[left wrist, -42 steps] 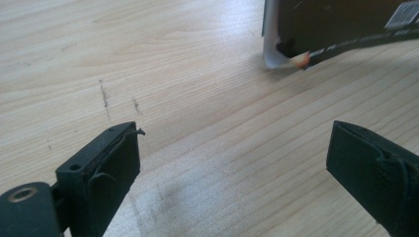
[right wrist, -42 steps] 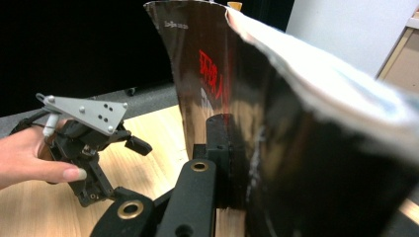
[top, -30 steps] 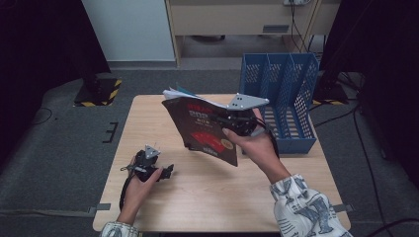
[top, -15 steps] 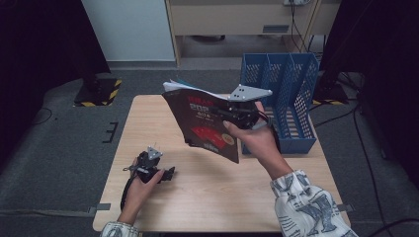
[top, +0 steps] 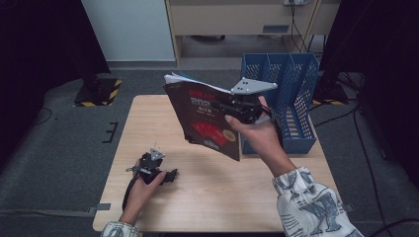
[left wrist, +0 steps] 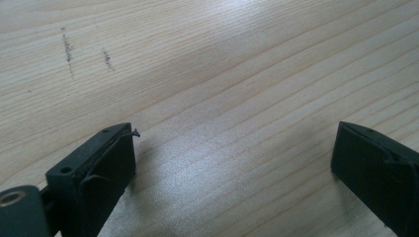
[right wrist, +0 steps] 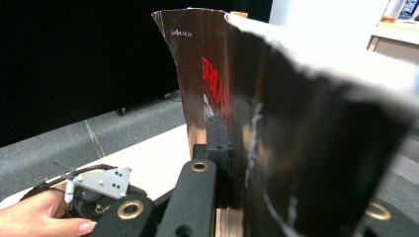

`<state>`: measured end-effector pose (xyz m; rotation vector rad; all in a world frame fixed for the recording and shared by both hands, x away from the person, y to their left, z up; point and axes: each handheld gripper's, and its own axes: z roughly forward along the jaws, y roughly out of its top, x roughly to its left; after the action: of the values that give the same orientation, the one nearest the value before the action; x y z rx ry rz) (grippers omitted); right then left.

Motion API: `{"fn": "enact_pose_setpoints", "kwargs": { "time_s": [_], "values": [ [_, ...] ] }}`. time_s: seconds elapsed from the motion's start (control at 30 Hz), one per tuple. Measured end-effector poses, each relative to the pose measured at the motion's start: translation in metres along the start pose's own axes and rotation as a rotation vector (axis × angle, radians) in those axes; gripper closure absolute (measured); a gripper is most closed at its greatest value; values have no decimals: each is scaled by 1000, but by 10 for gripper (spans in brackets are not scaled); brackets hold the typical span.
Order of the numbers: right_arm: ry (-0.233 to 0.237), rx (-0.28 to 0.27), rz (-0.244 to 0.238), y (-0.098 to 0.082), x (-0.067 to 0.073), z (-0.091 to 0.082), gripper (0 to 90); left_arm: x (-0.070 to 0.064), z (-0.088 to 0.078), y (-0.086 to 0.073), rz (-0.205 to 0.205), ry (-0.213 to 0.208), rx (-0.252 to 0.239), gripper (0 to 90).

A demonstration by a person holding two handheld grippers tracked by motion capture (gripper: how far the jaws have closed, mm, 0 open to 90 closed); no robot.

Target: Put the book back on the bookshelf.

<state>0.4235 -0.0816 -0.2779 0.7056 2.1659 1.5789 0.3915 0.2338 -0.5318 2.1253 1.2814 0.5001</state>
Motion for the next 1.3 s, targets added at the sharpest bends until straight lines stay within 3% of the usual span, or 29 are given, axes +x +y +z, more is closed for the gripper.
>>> {"fn": "enact_pose_setpoints", "kwargs": {
  "time_s": [0.47,1.3],
  "values": [
    [-33,-15,6,11,-8,-20,872,1,2,-3,-1,-15,-31,0],
    [-172,-41,48,13,-43,-67,871,1,3,-5,2,-16,-48,0]
  ]
}}
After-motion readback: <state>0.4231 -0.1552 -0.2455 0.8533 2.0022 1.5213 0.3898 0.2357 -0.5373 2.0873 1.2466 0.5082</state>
